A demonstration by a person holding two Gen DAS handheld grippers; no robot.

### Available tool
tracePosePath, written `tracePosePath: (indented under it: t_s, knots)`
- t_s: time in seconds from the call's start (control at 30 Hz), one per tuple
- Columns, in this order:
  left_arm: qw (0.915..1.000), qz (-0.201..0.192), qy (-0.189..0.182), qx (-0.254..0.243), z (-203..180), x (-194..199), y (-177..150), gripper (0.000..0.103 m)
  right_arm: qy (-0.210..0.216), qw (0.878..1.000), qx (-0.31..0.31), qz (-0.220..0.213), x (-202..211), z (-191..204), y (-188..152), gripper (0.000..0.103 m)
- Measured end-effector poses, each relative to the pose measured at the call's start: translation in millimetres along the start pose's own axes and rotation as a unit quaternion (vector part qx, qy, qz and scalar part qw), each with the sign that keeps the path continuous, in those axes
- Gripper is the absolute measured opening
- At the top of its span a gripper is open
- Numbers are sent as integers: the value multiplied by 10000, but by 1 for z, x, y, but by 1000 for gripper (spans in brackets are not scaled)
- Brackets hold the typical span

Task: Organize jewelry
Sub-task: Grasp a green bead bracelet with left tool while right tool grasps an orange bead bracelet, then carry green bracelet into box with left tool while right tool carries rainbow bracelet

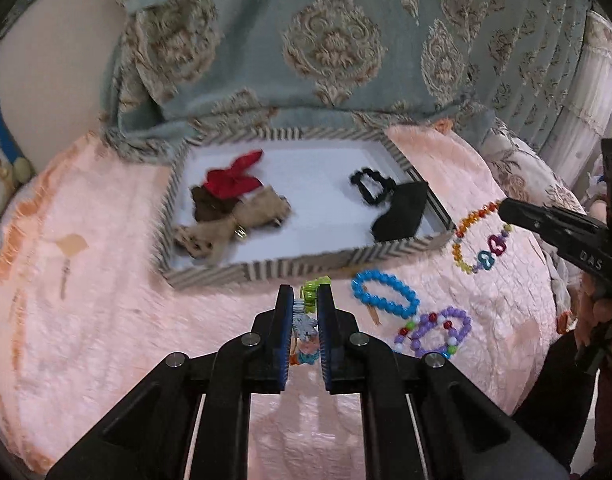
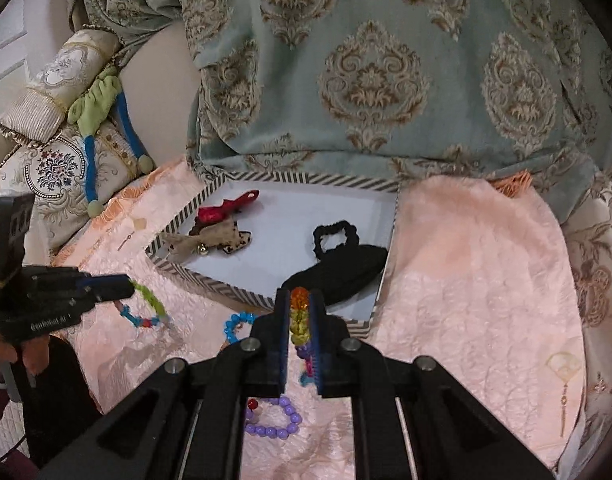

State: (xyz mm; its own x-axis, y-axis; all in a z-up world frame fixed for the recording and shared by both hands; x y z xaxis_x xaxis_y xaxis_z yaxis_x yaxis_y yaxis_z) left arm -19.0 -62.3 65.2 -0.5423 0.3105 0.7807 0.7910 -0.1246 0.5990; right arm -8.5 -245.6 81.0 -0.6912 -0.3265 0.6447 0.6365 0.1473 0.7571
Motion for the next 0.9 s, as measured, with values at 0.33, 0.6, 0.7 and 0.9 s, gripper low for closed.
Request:
tracePosePath:
  t_s: [0.33,0.6,0.7,0.9]
  knots:
    - [9994,-261,241,-14,9,12,28,0,-15,9998,173,-120,8,11,17,9]
    - [9988,-327,338,-127,8,8,40,0,-69,9996,267,-112,2,15,25,9]
    - [9986,-334,367,-155,8,6,44,0,-74,9996,268,-111,-1,15,27,9]
    - [9984,-346,419,-179,9,2,52,0,-115,9995,275,-110,-6,12,33,9]
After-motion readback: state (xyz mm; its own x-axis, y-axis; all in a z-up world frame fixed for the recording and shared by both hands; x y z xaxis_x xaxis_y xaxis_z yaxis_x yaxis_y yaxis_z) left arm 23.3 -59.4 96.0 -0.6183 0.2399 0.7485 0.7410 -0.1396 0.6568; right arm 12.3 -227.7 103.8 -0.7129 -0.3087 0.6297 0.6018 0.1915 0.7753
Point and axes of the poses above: each gripper's, at about its wrist camera, not at the fingertips, and x roughly against the way its jaws point, z to its left, y to its top, the point moved 10 cm from there along -x, roughly the way its jaws point, and after that the axes turned 5 degrees about x, right-handed, at the moved point
